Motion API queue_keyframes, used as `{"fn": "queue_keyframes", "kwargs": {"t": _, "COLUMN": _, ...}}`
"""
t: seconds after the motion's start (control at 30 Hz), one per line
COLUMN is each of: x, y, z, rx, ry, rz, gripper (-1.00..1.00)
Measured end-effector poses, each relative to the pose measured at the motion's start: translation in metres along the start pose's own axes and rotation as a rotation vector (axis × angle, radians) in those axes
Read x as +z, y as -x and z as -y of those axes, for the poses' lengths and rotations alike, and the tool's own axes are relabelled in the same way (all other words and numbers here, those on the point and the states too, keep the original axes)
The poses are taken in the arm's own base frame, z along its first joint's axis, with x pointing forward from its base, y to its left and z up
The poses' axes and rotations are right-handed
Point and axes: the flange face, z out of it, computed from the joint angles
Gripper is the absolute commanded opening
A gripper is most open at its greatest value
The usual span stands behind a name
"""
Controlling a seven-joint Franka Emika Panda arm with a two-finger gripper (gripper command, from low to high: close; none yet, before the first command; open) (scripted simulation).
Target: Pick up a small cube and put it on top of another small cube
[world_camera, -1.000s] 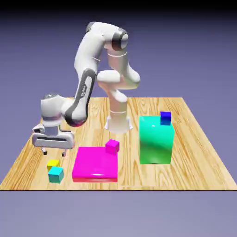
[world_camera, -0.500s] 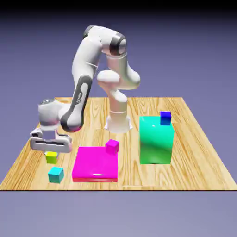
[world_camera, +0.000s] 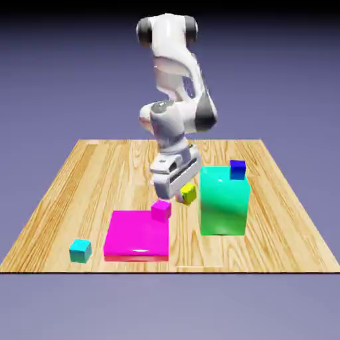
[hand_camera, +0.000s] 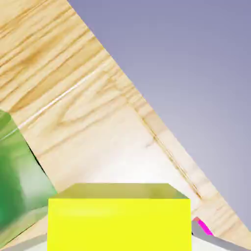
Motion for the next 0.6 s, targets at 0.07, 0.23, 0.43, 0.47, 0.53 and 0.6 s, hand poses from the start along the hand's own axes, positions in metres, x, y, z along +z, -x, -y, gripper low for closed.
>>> {"fn": "queue_keyframes", "kwargs": {"t": 0.07, "x": -0.01, "y": 0.006, "z": 0.046, "rx": -0.151, "ry": 0.005, "rz": 0.026, "gripper": -1.0}}
{"fn": "queue_keyframes", "kwargs": {"t": 0.23, "x": -0.034, "y": 0.043, "z": 0.148, "rx": -0.516, "ry": 0.043, "rz": 0.082, "gripper": -1.0}}
{"fn": "queue_keyframes", "kwargs": {"t": 0.43, "x": -0.003, "y": 0.075, "z": 0.188, "rx": -0.715, "ry": 0.081, "rz": 0.106, "gripper": -1.0}}
{"fn": "queue_keyframes", "kwargs": {"t": 0.47, "x": 0.011, "y": 0.077, "z": 0.186, "rx": -0.715, "ry": 0.082, "rz": 0.105, "gripper": -1.0}}
{"fn": "queue_keyframes", "kwargs": {"t": 0.53, "x": 0.02, "y": 0.078, "z": 0.184, "rx": -0.715, "ry": 0.083, "rz": 0.105, "gripper": 1.0}}
{"fn": "queue_keyframes", "kwargs": {"t": 0.6, "x": 0.007, "y": 0.076, "z": 0.187, "rx": -0.715, "ry": 0.083, "rz": 0.105, "gripper": 1.0}}
